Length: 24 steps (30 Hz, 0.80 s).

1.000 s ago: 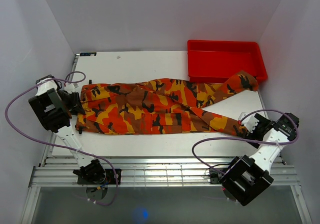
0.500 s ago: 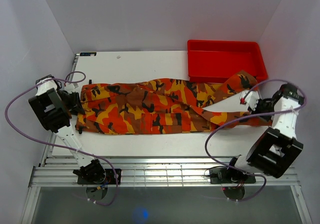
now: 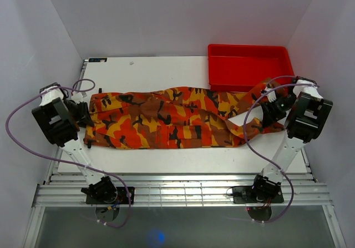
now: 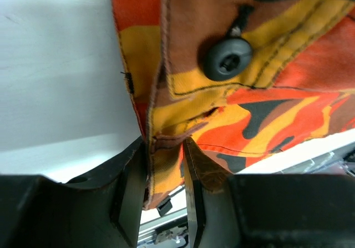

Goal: Fold and stack the trousers
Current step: Flatten the trousers out

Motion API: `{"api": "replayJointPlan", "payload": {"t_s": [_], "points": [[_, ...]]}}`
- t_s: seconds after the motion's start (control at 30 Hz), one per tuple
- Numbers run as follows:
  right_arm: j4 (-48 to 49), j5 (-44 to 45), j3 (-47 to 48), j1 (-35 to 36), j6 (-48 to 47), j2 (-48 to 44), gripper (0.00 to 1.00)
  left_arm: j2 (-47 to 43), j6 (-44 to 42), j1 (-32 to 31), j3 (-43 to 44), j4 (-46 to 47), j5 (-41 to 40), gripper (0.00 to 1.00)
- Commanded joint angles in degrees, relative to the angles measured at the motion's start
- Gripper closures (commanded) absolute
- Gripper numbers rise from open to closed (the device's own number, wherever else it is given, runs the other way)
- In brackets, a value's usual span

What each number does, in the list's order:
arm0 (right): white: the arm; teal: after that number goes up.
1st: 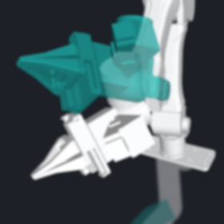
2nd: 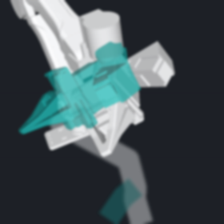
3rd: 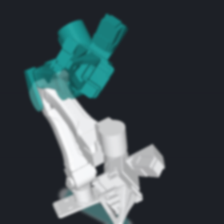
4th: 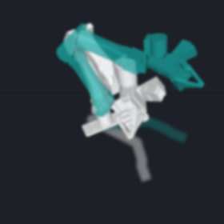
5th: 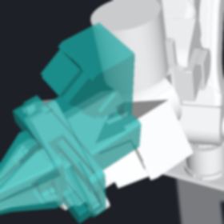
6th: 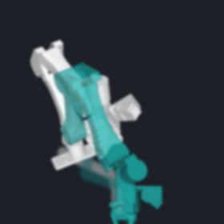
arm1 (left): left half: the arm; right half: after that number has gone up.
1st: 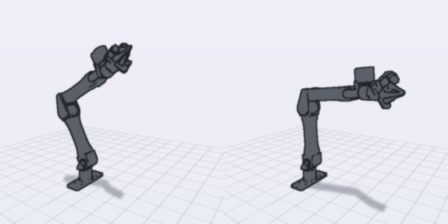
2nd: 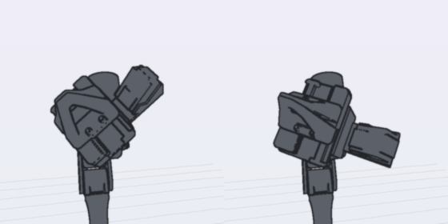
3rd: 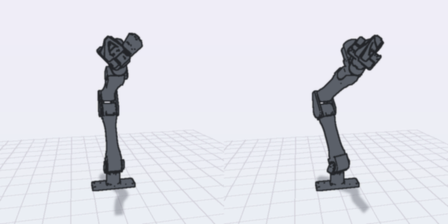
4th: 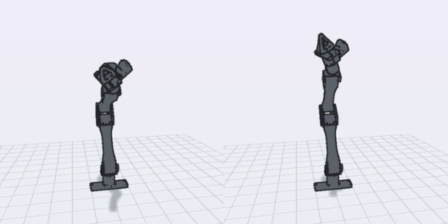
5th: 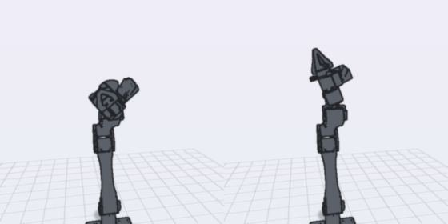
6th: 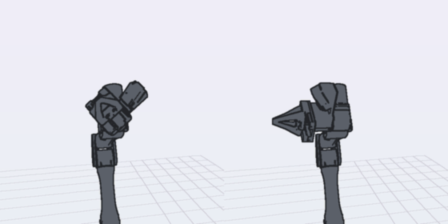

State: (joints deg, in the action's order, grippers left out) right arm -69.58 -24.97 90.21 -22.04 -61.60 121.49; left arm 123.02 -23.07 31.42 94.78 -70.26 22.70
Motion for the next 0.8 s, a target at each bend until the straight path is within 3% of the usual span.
{"api": "replayJointPlan", "payload": {"t_s": [0.0, 0.03, 0.17, 0.23, 0.3, 0.4, 0.5, 0.57, 0.6, 0.63, 0.77], "points": [[6.36, 5.53, 3.12, 0.07, 8.6, -6.51, 0.3, -3.75, -0.84, 0.13, 0.23, 2.57, -1.94, 0.59], [7.35, 6.42, 3.39, 0.07, 8.52, -7.84, 0.21, -4.1, -0.66, 0.22, 0.4, 3.37, -2.91, 0.59], [10.52, 9.5, 2.95, -0.02, 8.0, -14.78, 0.16, -4.11, 1.18, 1.53, 3.81, 6.01, -7.57, 0.65], [9.91, 10.2, 0.76, -0.02, 5.54, -18.65, 0.21, -3.67, 1.54, 2.06, 5.32, 6.45, -10.03, 0.79], [8.94, 11.34, -1.17, -0.02, 1.69, -21.72, 0.34, -3.93, 0.93, 2.33, 6.9, 7.5, -11.18, 0.92], [6.4, 11.96, -6.18, -0.11, -3.76, -24.71, 0.39, -4.81, -0.13, 2.33, 7.78, 9.52, -12.24, 0.97], [2.53, 11.7, -9.18, -0.11, -6.5, -25.86, 0.38, -5.77, -1.27, 2.42, 8.75, 11.72, -13.38, 0.99], [-0.71, 10.13, -10.4, -0.11, -9.31, -26.3, 0.35, -5.86, -2.33, 2.42, 8.75, 12.77, -14.95, 0.95], [-1.86, 9.25, -10.93, -0.11, -10.63, -27.09, 0.33, -5.95, -2.59, 2.42, 8.67, 13.13, -16.97, 0.88], [-2.4, 7.93, -11.63, -0.02, -12.82, -27.71, 0.33, -5.95, -2.94, 2.42, 8.58, 13.04, -17.42, 0.72], [-3.02, 3.89, -16.64, 0.51, -19.06, -32.97, 0.37, -8.92, -5.66, 2.24, 7.09, 8.75, -10.32, 0.44]]}}
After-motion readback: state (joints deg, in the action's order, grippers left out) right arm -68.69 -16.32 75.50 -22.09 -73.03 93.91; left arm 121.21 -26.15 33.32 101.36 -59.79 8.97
